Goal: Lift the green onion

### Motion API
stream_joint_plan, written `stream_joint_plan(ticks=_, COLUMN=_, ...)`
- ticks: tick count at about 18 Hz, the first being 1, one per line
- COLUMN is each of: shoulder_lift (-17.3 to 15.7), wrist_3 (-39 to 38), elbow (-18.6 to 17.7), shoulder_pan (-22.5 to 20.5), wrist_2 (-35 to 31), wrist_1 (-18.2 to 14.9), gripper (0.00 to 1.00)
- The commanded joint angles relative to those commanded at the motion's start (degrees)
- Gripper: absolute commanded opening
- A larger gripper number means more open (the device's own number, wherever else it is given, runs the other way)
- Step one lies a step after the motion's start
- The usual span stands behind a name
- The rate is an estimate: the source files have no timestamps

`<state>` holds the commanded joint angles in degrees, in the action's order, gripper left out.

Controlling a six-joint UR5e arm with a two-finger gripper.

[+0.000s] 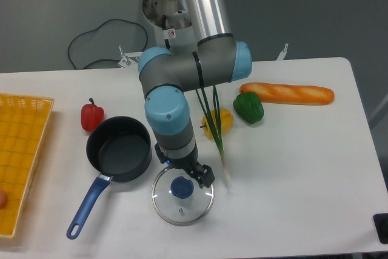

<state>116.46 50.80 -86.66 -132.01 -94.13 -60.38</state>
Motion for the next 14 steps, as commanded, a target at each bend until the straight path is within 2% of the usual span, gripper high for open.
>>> stream_joint_plan(ticks=12, shoulder_lift=0.00, wrist_3=-1.84, elbow=-1.49, shoulder_pan=-0.17, wrist_2=0.35, wrist_1=0.18, gripper=1.00)
stream_joint_plan(ticks=14, shoulder_lift=-0.09, wrist_3=-5.16, elbow=-2.02, shoulder_pan=-0.17, wrist_2=0.09, wrist_1=0.18, gripper=1.00)
